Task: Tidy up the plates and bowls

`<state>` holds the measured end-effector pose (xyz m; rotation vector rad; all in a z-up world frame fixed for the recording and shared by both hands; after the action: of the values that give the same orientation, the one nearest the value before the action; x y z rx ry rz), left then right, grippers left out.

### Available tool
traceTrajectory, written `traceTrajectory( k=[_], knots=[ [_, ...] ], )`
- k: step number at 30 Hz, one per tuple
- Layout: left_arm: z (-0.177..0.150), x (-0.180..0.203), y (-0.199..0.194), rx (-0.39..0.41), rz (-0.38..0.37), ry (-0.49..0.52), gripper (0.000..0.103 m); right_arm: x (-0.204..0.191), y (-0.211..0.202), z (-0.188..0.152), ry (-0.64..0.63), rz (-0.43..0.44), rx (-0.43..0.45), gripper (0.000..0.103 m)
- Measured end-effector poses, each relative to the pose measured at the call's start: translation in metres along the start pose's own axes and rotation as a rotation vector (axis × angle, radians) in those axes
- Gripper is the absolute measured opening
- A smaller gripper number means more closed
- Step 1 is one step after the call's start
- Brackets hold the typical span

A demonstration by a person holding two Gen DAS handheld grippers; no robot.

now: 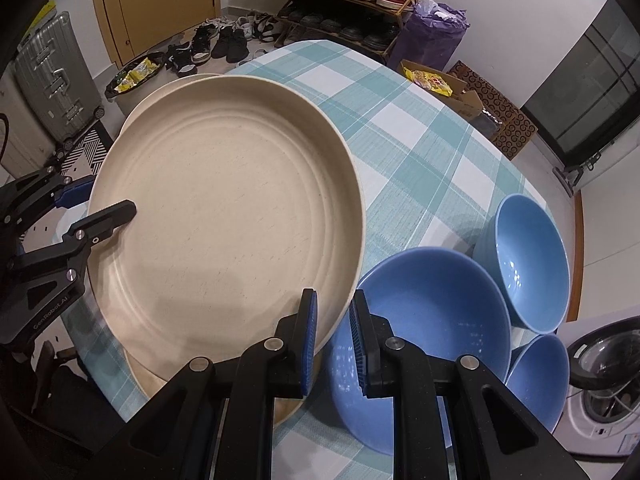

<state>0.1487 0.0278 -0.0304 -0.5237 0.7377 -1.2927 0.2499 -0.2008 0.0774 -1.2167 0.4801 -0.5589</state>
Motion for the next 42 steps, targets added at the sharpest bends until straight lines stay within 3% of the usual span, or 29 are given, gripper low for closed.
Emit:
traceTrajectory(
  k=[20, 42],
  knots=[
    [-0.038, 0.012, 0.001, -0.057, -0.025, 0.043, 0.029, -0.016, 0.021, -0.046, -0.002, 0.075, -0.038, 0.017],
    [-0.051, 0.028, 0.012, -0.09, -0.046, 0.093, 0.029, -0.022, 0.043, -0.088, 0.034, 0.109, -0.074, 0.017]
  ],
)
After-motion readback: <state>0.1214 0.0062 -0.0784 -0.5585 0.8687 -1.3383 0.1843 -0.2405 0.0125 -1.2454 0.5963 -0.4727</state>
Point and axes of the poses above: each gripper's, at about its wrist camera, not at the fingertips, and y roughly the way its jaws point, x to its right, z to its top, the point moved 6 cm from there along y, roughly the way its jaws point, and after that the axes turned 13 degrees about z, right-handed, at the moved point
